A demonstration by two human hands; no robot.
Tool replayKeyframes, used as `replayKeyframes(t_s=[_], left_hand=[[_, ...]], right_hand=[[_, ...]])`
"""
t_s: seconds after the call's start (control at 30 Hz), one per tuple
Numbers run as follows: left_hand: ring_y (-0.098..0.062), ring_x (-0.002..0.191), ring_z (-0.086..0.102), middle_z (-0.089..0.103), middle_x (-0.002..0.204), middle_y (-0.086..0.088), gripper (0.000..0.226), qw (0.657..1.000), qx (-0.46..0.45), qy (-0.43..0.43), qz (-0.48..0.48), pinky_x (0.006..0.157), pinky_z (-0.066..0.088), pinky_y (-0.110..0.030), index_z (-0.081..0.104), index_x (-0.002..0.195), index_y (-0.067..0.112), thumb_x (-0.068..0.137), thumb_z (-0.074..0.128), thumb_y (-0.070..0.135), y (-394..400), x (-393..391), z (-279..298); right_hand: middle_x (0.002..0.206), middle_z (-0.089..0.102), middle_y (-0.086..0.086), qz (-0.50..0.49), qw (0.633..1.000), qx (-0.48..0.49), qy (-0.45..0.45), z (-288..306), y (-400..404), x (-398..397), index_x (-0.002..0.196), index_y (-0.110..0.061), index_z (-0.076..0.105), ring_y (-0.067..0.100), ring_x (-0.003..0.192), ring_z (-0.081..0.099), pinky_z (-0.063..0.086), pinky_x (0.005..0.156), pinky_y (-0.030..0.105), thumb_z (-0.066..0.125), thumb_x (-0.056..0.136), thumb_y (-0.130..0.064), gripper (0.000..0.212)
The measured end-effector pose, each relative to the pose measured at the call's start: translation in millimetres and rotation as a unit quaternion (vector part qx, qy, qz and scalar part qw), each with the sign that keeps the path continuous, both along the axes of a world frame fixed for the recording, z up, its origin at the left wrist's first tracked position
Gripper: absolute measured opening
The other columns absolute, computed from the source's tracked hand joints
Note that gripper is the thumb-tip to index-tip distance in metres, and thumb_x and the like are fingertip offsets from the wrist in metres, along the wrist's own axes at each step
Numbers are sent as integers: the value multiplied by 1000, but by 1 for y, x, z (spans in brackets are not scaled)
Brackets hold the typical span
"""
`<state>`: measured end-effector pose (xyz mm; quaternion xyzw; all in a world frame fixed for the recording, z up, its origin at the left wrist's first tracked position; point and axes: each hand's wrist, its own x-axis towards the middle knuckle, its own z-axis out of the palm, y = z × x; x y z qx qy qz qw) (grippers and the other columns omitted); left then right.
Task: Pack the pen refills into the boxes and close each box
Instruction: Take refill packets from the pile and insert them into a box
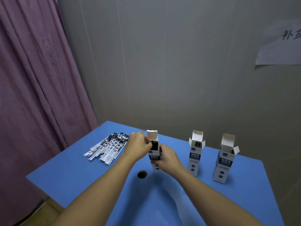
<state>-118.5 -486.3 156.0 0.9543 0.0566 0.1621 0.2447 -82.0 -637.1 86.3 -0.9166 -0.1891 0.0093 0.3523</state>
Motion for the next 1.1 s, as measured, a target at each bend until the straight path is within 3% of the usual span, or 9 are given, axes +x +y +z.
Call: replayKeyframes(t_s=[0.1,0.23,0.33,0.43,0.6,0.7,0.83,0.93,1.1], left_hand=[[-16,107,51,66,105,6,21,1000,-7,-4,-2,89,50,-40,76,99,25,93,61,38,1,3,-7],[-11,95,57,64,106,7,27,995,-81,-56,15,86,49,-30,67,121,28,95,61,31,9,-1,-14],[-8,90,58,63,105,9,29,995,-83,-44,39,81,46,-24,65,124,29,96,59,26,24,-10,-28],[-3,83,56,64,102,9,29,993,-79,-48,73,72,36,-9,68,121,26,98,53,17,45,-21,-47],[-7,80,59,67,100,7,31,985,-69,6,157,73,43,-26,67,120,30,97,49,18,80,-52,-73],[-12,76,60,65,91,3,31,979,-62,36,192,71,45,-28,67,121,26,95,50,19,93,-66,-84],[-15,87,61,66,100,2,33,975,-57,64,204,81,48,-29,65,124,21,94,52,21,105,-83,-95],[-14,92,59,64,105,4,34,976,-41,81,197,83,48,-28,63,127,21,95,53,25,117,-97,-98],[-15,103,59,62,119,3,34,976,2,102,192,87,49,-28,60,129,23,96,52,29,153,-122,-87]], right_hand=[[99,60,-8,6,1000,-5,24,-8,-3,5,100,-23,50,16,91,59,54,76,38,80,73,-39,44],[101,61,-5,-40,998,41,37,-17,-8,20,102,-21,51,18,96,60,51,78,34,83,75,-37,45],[104,62,0,-80,995,51,39,-20,-14,39,103,-18,50,22,100,59,49,76,34,84,76,-34,46],[105,61,2,-80,994,29,62,-30,-17,56,101,-16,47,24,98,59,47,71,33,81,79,-28,42],[115,63,8,-76,989,-27,128,-46,-20,67,111,-12,47,26,101,59,45,74,32,78,82,-27,45],[113,59,9,-95,979,-45,177,-47,-18,60,117,-7,46,28,105,60,46,75,33,79,81,-31,54],[119,60,10,-139,956,-90,242,-55,-19,44,122,-4,50,29,110,62,54,82,34,82,74,-35,66],[114,60,7,-149,944,-163,245,-59,-17,25,120,-7,53,27,104,62,52,74,32,68,80,-24,46],[113,60,6,-108,940,-265,186,-46,15,-12,114,-14,57,26,103,58,53,78,32,52,86,-22,30]])
